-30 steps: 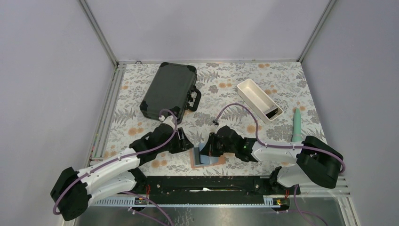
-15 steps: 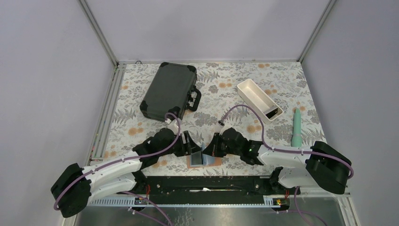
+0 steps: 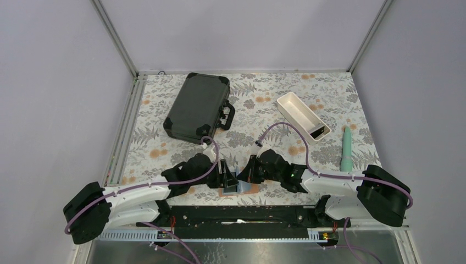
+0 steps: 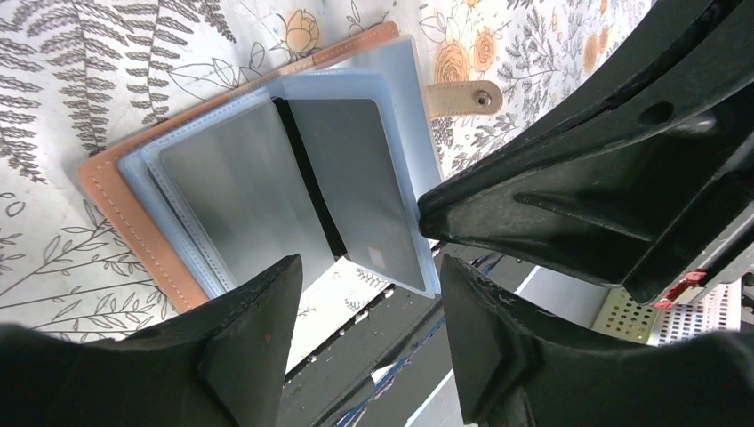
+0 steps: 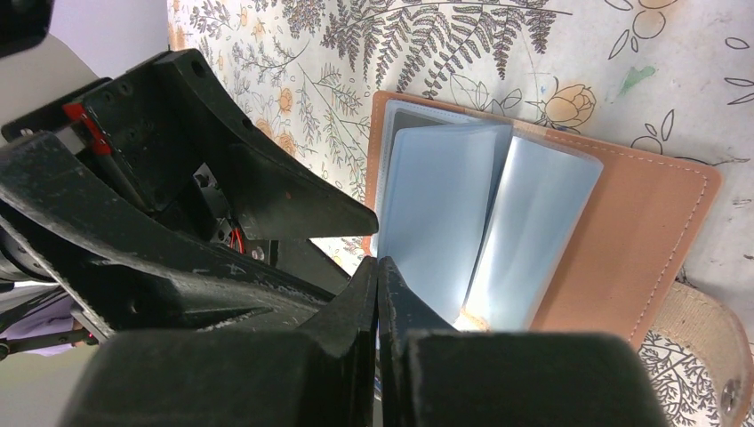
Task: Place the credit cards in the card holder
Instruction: Turn over the card slot in the card holder.
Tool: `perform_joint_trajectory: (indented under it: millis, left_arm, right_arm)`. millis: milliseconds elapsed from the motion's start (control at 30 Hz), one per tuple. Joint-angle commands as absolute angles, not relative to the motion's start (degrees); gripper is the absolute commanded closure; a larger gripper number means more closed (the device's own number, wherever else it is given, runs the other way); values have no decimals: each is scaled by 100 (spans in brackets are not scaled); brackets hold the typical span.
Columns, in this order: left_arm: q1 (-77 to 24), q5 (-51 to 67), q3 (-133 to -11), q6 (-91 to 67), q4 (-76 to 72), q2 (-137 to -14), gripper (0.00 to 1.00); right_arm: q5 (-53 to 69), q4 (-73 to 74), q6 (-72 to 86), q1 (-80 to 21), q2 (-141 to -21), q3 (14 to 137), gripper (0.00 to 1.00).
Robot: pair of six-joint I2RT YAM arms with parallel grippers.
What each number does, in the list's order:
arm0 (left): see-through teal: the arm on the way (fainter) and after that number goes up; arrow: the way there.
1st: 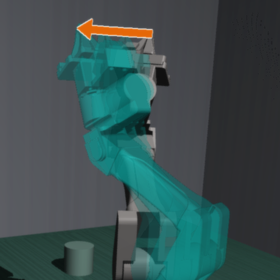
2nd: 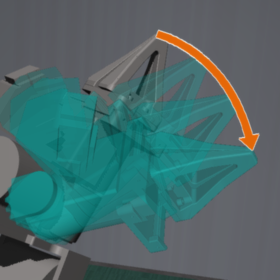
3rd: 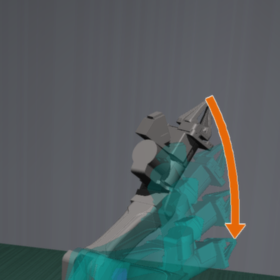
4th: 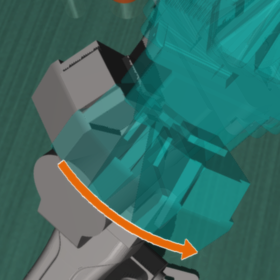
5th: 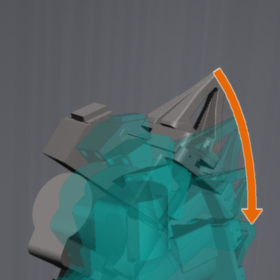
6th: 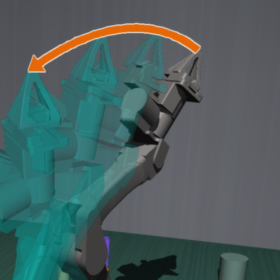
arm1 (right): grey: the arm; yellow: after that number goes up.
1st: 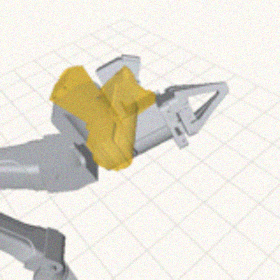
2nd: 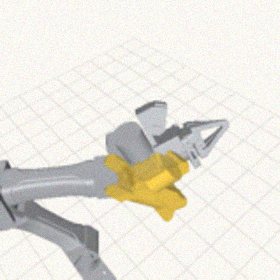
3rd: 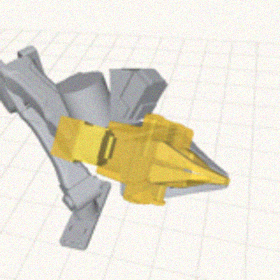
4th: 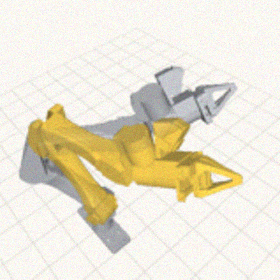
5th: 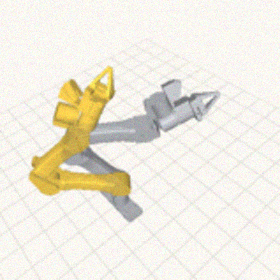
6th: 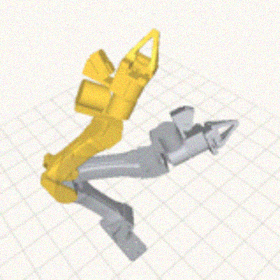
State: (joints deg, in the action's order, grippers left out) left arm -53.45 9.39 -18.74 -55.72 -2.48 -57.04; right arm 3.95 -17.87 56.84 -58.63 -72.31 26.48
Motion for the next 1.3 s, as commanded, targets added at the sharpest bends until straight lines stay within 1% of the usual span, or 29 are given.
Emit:
perform_joint_trajectory:
  millis: [0,333,733,1067,1167,1267]
  left_arm:
    - [-5502,793,-2176,-5503,-345,-5851,40]
    - [-5546,615,-2164,-5558,-261,-5824,42]
    - [-5555,597,-2109,-5572,-294,-5748,42]
    - [-5565,590,-2075,-5601,-292,-5822,50]
    - [-5572,590,-2066,-5603,-291,-5857,54]
    - [-5573,600,-2065,-5621,-298,-5891,55]
  right_arm:
    - [228,-1933,5704,-5915,-7257,2718,100]
    - [224,-1897,5691,-5915,-7269,2747,100]
    - [253,-1851,5651,-5917,-7313,2800,100]
    - [233,-1841,5651,-5915,-7328,2800,100]
    - [207,-1822,5646,-5915,-7314,2803,100]
    - [178,-1777,5626,-5917,-7324,2812,100]
